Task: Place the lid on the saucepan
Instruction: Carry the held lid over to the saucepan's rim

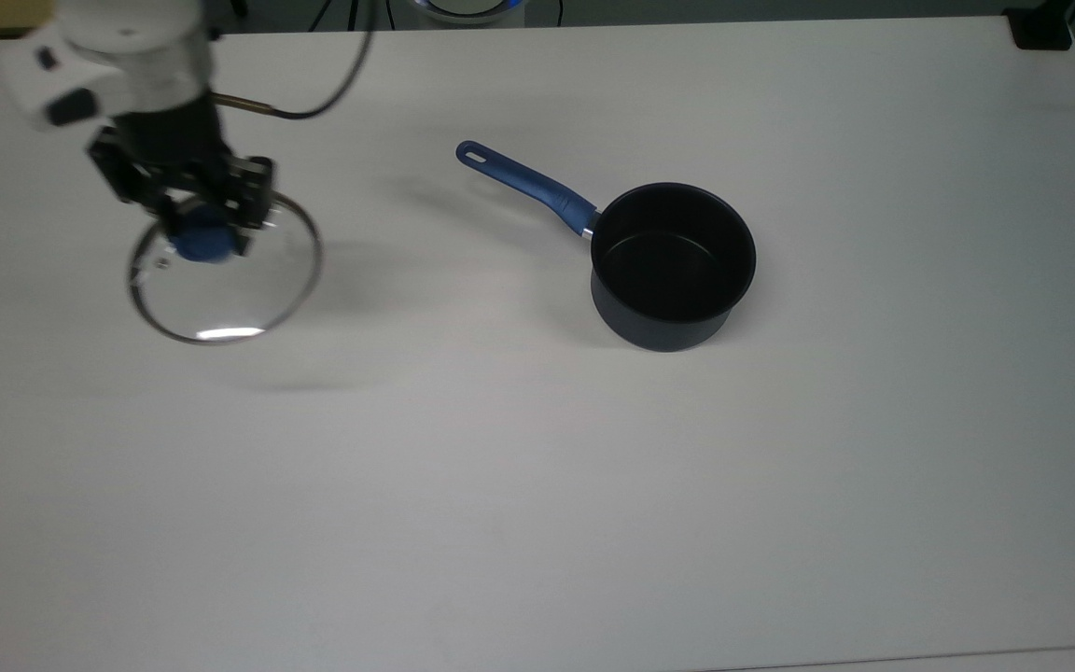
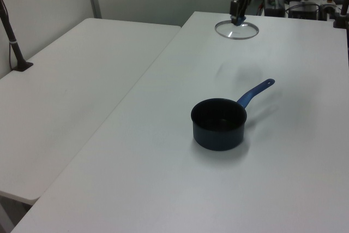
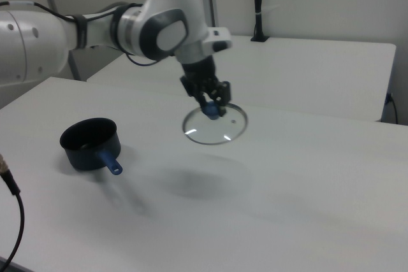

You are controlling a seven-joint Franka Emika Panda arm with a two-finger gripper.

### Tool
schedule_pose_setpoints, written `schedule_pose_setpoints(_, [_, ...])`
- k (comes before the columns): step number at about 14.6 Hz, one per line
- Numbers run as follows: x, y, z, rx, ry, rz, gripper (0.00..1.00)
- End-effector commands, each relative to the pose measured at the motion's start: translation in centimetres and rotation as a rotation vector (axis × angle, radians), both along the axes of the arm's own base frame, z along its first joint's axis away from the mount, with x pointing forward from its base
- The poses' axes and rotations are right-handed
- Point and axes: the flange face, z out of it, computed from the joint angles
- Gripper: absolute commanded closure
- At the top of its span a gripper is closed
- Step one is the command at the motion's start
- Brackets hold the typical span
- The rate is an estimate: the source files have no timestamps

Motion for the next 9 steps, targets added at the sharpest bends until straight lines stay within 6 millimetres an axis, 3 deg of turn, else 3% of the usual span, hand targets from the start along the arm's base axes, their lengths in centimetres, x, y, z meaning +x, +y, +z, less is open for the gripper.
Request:
schedule_pose_setpoints(1, [0.3, 7.6, 1.0, 0.03, 0.005, 0.001, 0.67])
schedule_pose_setpoints(5, [0.6, 16.5, 1.0, 0.048, 0.008, 0.037, 0.67])
schedule_pose_setpoints(9, [-0.7, 26.6, 0.4, 0.047, 0.039, 0.098, 0.67])
